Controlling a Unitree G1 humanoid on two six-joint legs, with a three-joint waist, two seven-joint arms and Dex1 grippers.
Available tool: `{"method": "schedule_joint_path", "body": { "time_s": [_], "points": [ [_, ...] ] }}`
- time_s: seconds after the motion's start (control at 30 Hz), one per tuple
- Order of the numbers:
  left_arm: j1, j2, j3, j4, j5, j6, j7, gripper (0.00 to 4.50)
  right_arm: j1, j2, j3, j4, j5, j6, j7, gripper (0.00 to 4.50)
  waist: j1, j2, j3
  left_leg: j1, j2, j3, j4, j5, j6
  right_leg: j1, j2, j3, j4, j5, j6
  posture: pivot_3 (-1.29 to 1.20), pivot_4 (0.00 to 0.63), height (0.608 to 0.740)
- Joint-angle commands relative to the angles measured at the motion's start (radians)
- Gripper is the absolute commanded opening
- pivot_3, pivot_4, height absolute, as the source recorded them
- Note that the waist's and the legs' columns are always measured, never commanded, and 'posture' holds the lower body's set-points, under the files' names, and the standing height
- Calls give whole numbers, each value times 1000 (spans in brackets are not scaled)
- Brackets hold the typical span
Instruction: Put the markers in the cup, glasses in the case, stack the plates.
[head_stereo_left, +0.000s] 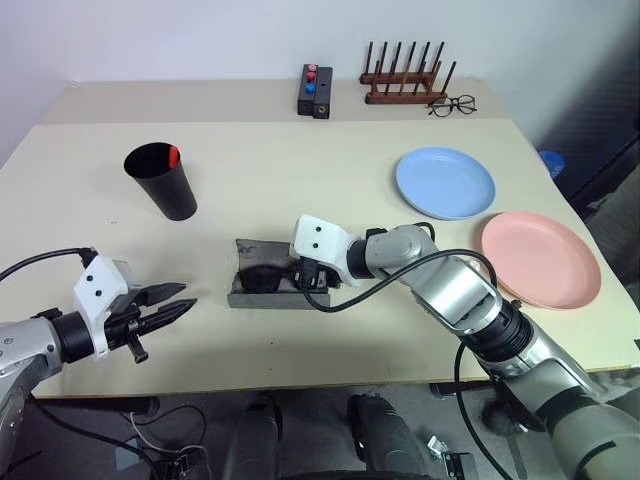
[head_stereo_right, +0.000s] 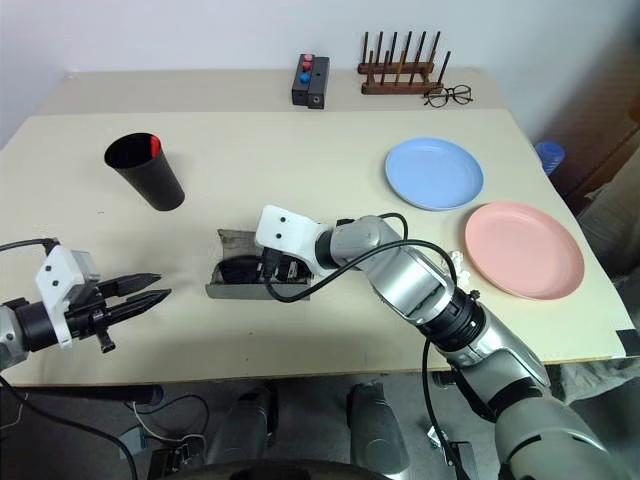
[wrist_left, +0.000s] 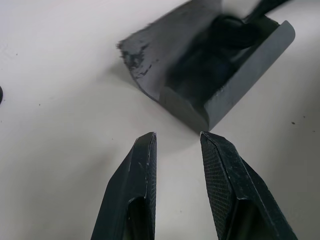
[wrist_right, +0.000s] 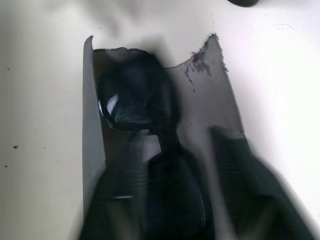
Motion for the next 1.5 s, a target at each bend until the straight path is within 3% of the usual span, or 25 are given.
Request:
{"method": "schedule_joint_path", "body": {
  "time_s": [0.03, 0.13, 0.23, 0.4, 0.53, 0.67, 0.8, 0.87, 1.03, 1.13, 1.27, 1.5],
  "points": [
    [-6, 9, 11, -6, 1, -3, 10, 1378, -10, 8, -91, -52, 39, -18, 20, 3198, 0, 0, 0, 0, 0, 0, 0, 0, 0, 0, 0, 0, 0, 0, 0, 0, 150, 738],
    [-10, 5, 24, 7, 8, -11, 23, 1378, -19, 22, -159, -32, 70, -26, 21, 3198, 0, 0, 0, 0, 0, 0, 0, 0, 0, 0, 0, 0, 0, 0, 0, 0, 150, 738],
    [-18, -2, 32, 30, 21, -26, 45, 1378, -39, 33, -201, 44, 47, -66, -7, 2377, 0, 0, 0, 0, 0, 0, 0, 0, 0, 0, 0, 0, 0, 0, 0, 0, 150, 738],
    [-40, -28, 32, 60, 26, -43, 82, 1378, -61, 45, -202, 185, -19, -177, -40, 48, 0, 0, 0, 0, 0, 0, 0, 0, 0, 0, 0, 0, 0, 0, 0, 0, 150, 738],
    [-116, -59, 20, 77, -12, -1, 142, 1378, -51, 30, -186, 222, -62, -277, -25, 48, 2, 0, 0, -1, 0, 0, 0, 0, 0, 0, 0, 0, 0, 0, 0, 0, 150, 738],
    [-289, -70, -32, 121, -73, 110, 202, 46, -12, -2, -219, 184, -45, -362, 27, 0, 4, 0, 0, -1, 0, -1, 1, 0, 0, 1, 1, 0, 1, 0, 1, 0, 150, 738],
    [-514, -73, -181, 204, -64, 155, 188, 46, 85, -80, -279, 45, 42, -420, 142, 0, 13, 0, 0, -1, -1, -1, 2, 0, 0, 4, 0, 0, 0, 0, 2, 0, 150, 738],
    [-649, -75, -311, 285, -10, 169, 155, 46, 154, -137, -313, -43, 84, -403, 184, 0, 16, 0, 0, 0, -1, -2, 2, 0, 0, 4, 1, 0, 0, 0, 3, 0, 150, 738],
    [-847, -89, -507, 487, 108, 97, 48, 46, 248, -201, -368, -146, 120, -344, 182, 0, 1, 0, 0, 2, -1, -2, 2, 0, 0, 5, 1, 0, 1, -1, 3, 0, 150, 738],
    [-903, -106, -554, 565, 142, 65, 7, 46, 274, -213, -382, -179, 129, -321, 172, 0, -4, 0, 0, 2, -1, -2, 2, 0, 0, 4, 2, 0, 2, -1, 3, 0, 150, 738],
    [-965, -102, -705, 652, 216, 12, -177, 46, 345, -238, -434, -267, 169, -247, 147, 0, 7, 1, 0, 1, -1, -2, 1, 0, 0, 4, 2, 0, 2, -1, 4, 0, 150, 738],
    [-919, -46, -704, 576, 191, 8, -343, 46, 415, -284, -481, -284, 169, -232, 122, 0, 4, 0, 0, 1, -1, -2, 3, 0, 0, 5, 1, 0, 1, -2, 3, 0, 150, 738]
  ]
}}
